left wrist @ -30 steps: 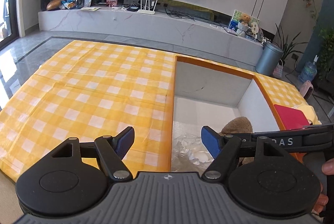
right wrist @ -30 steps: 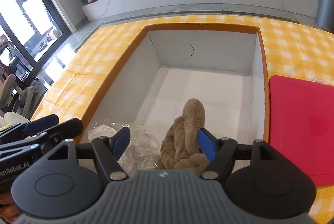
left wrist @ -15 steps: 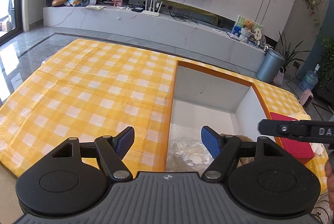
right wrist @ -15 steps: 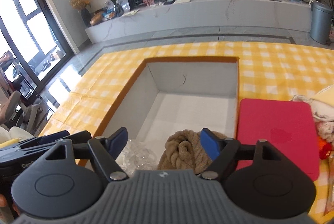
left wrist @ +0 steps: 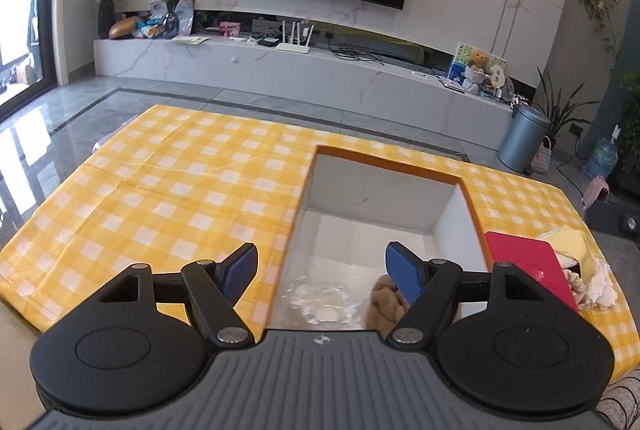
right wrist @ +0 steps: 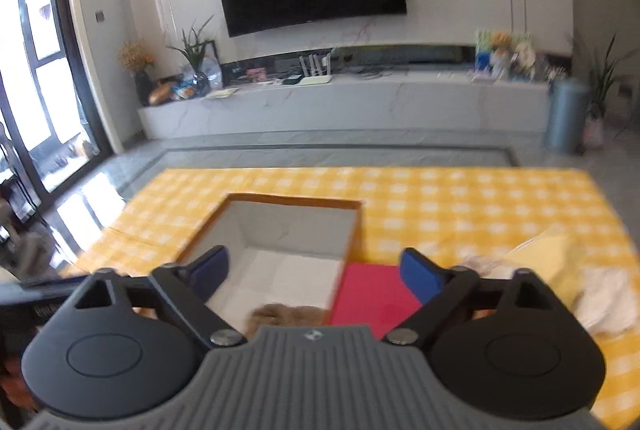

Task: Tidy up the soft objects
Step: 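Withdraw both tools from the box back toward the soft pile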

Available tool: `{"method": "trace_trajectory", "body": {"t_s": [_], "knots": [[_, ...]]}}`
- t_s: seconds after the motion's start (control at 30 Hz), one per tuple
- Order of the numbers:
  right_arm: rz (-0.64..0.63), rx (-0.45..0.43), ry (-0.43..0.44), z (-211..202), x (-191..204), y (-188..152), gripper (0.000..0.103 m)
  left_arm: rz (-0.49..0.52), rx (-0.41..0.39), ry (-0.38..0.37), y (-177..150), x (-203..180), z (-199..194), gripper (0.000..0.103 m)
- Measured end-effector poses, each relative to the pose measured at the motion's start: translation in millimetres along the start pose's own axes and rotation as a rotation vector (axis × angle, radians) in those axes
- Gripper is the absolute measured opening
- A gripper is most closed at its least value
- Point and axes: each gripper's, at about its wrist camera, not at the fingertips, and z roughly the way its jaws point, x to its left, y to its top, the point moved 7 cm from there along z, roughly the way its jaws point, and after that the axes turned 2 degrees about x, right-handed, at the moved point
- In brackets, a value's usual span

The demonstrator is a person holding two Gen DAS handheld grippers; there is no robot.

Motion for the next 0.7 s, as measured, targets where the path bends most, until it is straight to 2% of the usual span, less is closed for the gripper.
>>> {"method": "trace_trajectory", "body": {"t_s": [0.1,0.17,0.27,0.47,0.6,0.7], "knots": [[-0.102,-0.037,-0.102,-21.0,-20.8,-7.1,0.096,0.047,0.002,-0.011,0.5,-26.6,1.5,0.086],[-0.090,-0.032,-0.146,-29.1,-44.1,-13.3,0.096,0.079,0.021,-0.035,-2.2,-46.8,6.2,0.086],[0.003,-0.012,-0.165,-34.5,-85.0,-23.5,0.096,0.129,0.068,-0.075,-10.1,-77.2,15.9,0.086],[0.165,0.028,-0.282,-31.9,-167.1,-53.6,0.096,0.248,0.125,-0.115,-28.4,-139.3,31.0,0.086],[0.280,0.060,-0.303,-24.1,-210.1,-73.7,0.096,0.308,0.173,-0.146,-41.2,-177.0,41.5,0.086],[0.330,0.077,-0.314,-17.0,-231.6,-85.4,0.095,0.335,0.197,-0.142,-48.4,-199.7,48.4,0.086]]}}
